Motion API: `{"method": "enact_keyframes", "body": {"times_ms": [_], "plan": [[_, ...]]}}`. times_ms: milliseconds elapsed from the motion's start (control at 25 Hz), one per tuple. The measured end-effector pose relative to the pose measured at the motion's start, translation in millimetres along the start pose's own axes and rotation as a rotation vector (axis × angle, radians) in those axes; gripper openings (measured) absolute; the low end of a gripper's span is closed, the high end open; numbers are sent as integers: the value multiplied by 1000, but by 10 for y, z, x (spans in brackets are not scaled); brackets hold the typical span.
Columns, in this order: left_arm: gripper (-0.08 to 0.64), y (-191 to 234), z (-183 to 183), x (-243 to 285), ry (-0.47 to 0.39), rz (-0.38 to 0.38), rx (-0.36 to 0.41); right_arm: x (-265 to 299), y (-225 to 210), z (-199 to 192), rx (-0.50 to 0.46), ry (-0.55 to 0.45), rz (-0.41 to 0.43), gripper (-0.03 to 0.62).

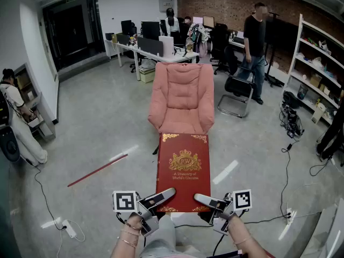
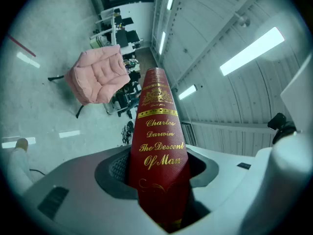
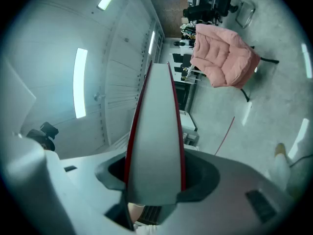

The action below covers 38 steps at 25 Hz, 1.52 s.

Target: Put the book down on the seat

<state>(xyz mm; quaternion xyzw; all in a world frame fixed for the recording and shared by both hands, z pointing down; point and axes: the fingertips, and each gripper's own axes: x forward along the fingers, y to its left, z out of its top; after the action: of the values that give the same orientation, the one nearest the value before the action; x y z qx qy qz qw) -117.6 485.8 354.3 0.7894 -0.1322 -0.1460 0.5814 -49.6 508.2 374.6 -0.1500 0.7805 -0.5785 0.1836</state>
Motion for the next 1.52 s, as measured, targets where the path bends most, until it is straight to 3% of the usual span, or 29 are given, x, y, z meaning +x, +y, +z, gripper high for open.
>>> {"method": "enact_keyframes", "body": {"times_ms": [200,400,760,1000,1400,1480,1520], "plan": [[241,38,35,19,-13,7,-28,19,-23,48,4,0,3,255],[241,167,74,27,-7,17,-9,33,-109,84,8,-5,2,255],[241,314,505,242,2,-4,-47,246,-293,495,29,-21,-9,255],[241,643,658,389,4,2,-68,278,-615,694,37,-29,-24,255],[241,714,1452,699,15,16,-96,694,-698,1411,97,-49,-35,255],[241,1002,1590,654,23,69,-71,755,-718,1529,96,-50,-37,255],[241,1279,1676,563,31,143,-38,791,-731,1593,91,-50,-38,255]]}}
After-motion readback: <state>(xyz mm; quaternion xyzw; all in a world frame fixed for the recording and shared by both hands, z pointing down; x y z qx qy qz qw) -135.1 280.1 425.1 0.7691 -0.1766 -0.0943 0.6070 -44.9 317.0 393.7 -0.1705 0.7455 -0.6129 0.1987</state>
